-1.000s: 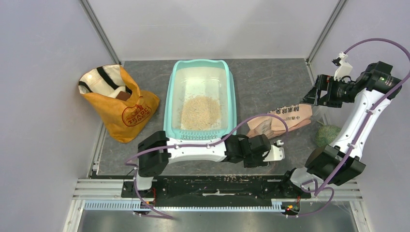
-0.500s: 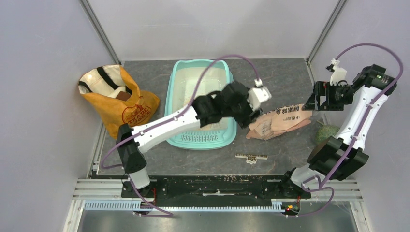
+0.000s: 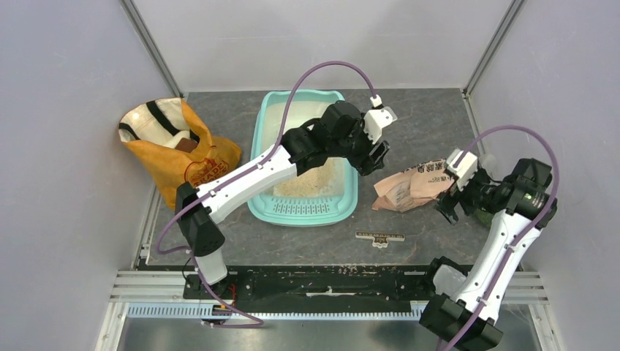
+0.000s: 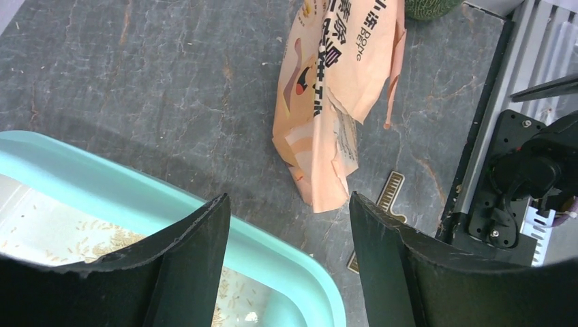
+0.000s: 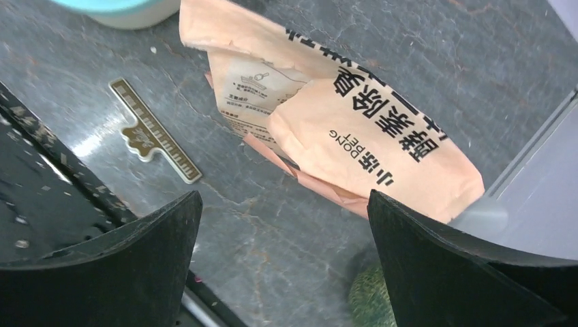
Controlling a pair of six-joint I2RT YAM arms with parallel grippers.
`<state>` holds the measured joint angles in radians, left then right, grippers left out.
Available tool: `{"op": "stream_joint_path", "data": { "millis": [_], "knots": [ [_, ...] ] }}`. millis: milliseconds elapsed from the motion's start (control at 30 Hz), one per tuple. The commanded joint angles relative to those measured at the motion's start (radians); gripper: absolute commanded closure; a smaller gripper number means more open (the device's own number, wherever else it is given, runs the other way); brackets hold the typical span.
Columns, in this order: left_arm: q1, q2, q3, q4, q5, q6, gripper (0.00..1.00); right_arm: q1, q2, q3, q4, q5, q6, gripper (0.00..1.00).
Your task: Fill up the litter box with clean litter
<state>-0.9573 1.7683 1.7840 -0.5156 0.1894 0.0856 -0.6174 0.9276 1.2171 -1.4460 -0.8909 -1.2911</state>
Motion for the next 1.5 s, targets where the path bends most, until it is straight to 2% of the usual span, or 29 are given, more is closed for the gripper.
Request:
{"op": "stream_joint_path", "data": {
  "millis": [0,100,167,300,433,533,867,1033,1167,1233,1367,1467],
  "knots": [
    [0.002,-0.024,-0.007,0.048,0.047,-0.066,0.29,0.001,-0.022,-0.155,0.145,-0.033,-0.295,0.01],
    [0.004,-0.022,-0.010,0.045,0.037,-0.070,0.29,0.001,-0.068,-0.261,0.315,-0.003,-0.248,0.01],
    [0.004,-0.018,-0.009,0.048,0.035,-0.071,0.29,0.001,-0.098,-0.315,0.370,0.009,-0.256,0.01],
    [0.003,0.006,-0.002,0.043,0.032,-0.076,0.28,0.001,-0.171,-0.439,0.433,0.035,-0.372,0.01],
    [0.005,0.029,-0.003,0.042,0.021,-0.090,0.28,0.001,-0.230,-0.572,0.636,0.034,-0.392,0.01],
    [0.009,0.030,-0.021,0.047,0.019,-0.115,0.28,0.001,-0.225,-0.613,0.747,0.030,-0.341,0.01],
    [0.032,0.065,-0.018,0.045,0.009,-0.149,0.28,0.001,-0.208,-0.752,0.995,0.008,-0.351,0.01],
    [0.032,0.095,-0.024,0.033,0.008,-0.167,0.27,0.002,-0.209,-0.792,1.100,-0.011,-0.285,0.18],
    [0.033,0.108,-0.037,0.031,0.007,-0.170,0.27,0.003,-0.214,-0.772,1.144,-0.015,-0.189,0.39],
    [0.032,0.112,-0.042,0.032,0.016,-0.171,0.27,0.002,-0.210,-0.753,1.180,-0.015,-0.123,0.53],
    [0.033,0.125,-0.043,0.034,0.032,-0.169,0.27,0.003,-0.206,-0.713,1.204,-0.044,-0.058,1.00],
    [0.030,0.103,-0.069,0.066,0.059,-0.142,0.27,0.003,-0.204,-0.651,1.170,-0.060,0.030,1.00]
  ]
}}
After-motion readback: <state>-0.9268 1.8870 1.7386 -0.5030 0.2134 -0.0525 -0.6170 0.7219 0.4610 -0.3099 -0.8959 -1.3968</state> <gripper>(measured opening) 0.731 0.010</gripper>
